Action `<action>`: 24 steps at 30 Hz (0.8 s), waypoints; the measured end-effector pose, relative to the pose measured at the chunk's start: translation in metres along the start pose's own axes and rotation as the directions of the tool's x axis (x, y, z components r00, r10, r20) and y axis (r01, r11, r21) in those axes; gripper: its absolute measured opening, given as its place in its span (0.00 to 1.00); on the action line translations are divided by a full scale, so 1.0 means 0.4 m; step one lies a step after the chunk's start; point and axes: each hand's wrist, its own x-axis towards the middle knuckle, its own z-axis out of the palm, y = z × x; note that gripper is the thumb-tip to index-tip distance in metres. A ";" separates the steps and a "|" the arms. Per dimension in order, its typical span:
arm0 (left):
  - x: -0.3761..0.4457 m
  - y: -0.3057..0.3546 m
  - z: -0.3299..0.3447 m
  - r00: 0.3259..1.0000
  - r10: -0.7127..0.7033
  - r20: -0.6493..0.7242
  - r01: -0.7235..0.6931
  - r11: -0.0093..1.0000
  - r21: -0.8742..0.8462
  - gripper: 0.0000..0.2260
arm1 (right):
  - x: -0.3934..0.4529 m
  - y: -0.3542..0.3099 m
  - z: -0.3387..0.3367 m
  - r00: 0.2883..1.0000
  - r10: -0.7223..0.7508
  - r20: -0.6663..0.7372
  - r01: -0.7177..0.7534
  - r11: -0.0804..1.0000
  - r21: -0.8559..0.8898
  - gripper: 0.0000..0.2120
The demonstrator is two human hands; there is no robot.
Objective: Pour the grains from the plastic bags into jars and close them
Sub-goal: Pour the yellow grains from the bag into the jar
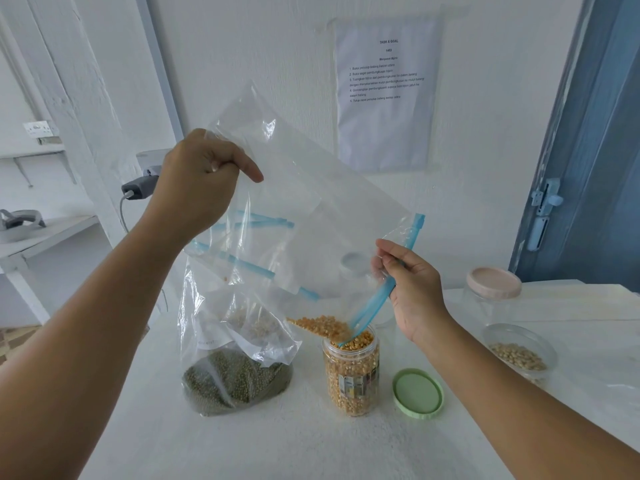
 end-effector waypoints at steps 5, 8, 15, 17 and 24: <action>0.003 0.000 -0.015 1.000 -0.022 -0.005 0.022 1.000 0.012 0.17 | -0.002 -0.012 0.009 1.000 -0.005 0.004 0.005 1.000 0.019 0.13; -0.005 -0.016 -0.022 0.997 -0.014 0.070 0.012 1.000 0.028 0.07 | -0.003 -0.010 0.006 1.000 0.006 -0.003 -0.006 1.000 0.030 0.14; -0.012 -0.020 -0.024 0.995 -0.026 0.092 0.021 0.998 0.057 0.10 | -0.005 -0.012 0.005 1.000 -0.001 -0.005 0.001 1.000 0.010 0.17; -0.012 -0.020 -0.024 0.996 -0.028 0.083 0.021 0.997 0.076 0.10 | -0.007 -0.011 0.006 1.000 0.000 -0.003 0.000 1.000 0.014 0.18; -0.004 -0.011 -0.033 0.997 0.024 0.072 -0.033 0.991 0.126 0.10 | -0.004 -0.023 0.009 1.000 -0.011 -0.008 0.011 0.999 0.038 0.15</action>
